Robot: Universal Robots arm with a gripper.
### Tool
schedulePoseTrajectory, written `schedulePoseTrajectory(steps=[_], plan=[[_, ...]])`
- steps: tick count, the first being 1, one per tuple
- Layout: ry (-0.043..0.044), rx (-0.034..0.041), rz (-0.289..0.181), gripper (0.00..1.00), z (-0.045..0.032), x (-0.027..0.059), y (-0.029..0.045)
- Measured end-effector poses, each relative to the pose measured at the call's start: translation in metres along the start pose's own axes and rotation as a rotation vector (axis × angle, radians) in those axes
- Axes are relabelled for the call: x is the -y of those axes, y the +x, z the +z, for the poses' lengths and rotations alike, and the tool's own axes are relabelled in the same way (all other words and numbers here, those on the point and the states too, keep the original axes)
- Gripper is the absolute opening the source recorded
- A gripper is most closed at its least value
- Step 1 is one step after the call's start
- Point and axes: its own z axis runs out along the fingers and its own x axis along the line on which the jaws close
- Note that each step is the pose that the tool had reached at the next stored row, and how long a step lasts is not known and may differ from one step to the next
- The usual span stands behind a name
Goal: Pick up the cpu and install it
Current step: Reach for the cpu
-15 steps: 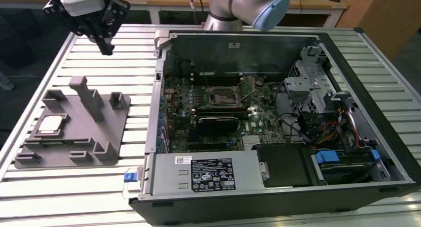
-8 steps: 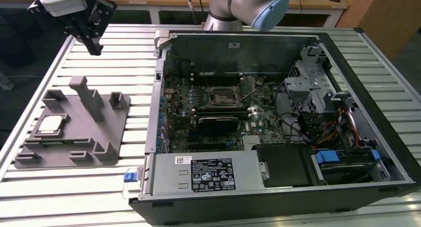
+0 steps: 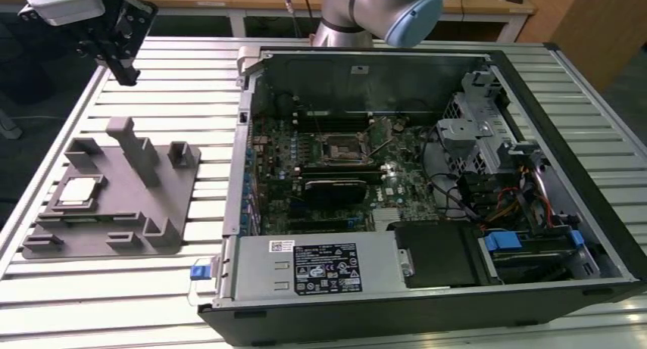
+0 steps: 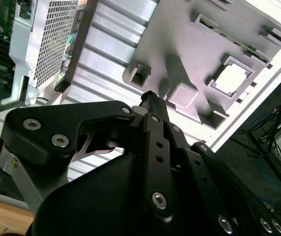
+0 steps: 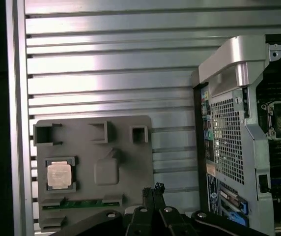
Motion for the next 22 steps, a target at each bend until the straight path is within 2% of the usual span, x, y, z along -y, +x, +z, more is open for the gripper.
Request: schedulePoseTrajectory(steps=[10,22], plan=[[0.0000,0.0001,0.000,0.11,0.0030,0.0017,0.0208],[0.0000,0.0000,0.000,0.11,0.0102,0.0039,0.0355]])
